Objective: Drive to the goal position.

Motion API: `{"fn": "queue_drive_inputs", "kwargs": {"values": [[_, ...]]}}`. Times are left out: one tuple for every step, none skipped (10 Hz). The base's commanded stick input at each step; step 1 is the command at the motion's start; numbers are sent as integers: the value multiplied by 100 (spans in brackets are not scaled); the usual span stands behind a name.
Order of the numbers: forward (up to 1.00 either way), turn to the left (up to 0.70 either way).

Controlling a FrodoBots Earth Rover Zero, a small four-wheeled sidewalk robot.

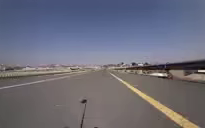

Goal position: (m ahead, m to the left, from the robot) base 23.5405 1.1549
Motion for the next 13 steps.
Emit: {"fn": "queue_drive_inputs", "kwargs": {"values": [[100,-8],[100,-12],[100,-15],[100,0],[100,0],[100,0],[100,0],[100,0],[100,0],[100,0],[100,0],[100,0],[100,0]]}}
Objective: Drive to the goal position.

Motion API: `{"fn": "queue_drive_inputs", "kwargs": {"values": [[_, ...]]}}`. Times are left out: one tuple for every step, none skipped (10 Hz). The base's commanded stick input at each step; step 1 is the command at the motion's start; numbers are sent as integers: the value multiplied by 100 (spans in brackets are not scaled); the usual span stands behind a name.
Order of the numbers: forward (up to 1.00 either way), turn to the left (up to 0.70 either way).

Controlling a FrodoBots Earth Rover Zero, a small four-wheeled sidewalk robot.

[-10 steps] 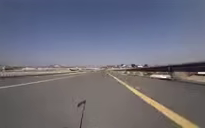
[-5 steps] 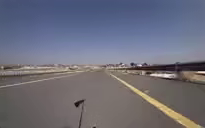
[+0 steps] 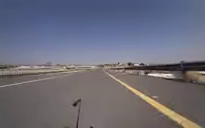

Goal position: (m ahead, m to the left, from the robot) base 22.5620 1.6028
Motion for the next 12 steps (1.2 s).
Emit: {"fn": "queue_drive_inputs", "kwargs": {"values": [[100,0],[100,0],[100,0],[100,0],[100,0],[100,0],[100,0],[100,1],[100,1],[100,2],[100,2],[100,2]]}}
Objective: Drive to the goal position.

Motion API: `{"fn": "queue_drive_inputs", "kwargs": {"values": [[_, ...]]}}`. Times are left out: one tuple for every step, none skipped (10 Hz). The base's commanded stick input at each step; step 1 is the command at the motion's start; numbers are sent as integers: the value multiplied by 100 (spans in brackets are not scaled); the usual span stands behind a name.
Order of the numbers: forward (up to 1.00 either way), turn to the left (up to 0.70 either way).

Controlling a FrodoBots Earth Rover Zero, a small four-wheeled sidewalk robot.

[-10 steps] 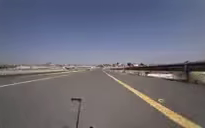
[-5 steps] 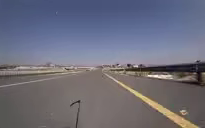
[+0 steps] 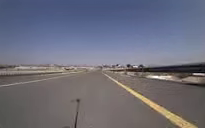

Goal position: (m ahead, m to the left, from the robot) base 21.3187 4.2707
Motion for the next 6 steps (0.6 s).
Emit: {"fn": "queue_drive_inputs", "kwargs": {"values": [[100,2],[100,3],[100,3],[100,2],[100,2],[100,2]]}}
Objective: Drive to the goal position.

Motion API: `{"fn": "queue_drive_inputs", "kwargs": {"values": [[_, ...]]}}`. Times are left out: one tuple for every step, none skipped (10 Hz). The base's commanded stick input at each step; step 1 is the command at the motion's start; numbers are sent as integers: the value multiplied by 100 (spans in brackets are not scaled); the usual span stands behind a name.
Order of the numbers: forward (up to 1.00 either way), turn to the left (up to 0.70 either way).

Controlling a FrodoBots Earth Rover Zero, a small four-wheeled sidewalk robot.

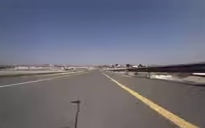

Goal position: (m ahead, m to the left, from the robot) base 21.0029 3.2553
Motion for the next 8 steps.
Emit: {"fn": "queue_drive_inputs", "kwargs": {"values": [[100,2],[100,2],[100,3],[100,17],[100,30],[100,17],[100,2],[100,2]]}}
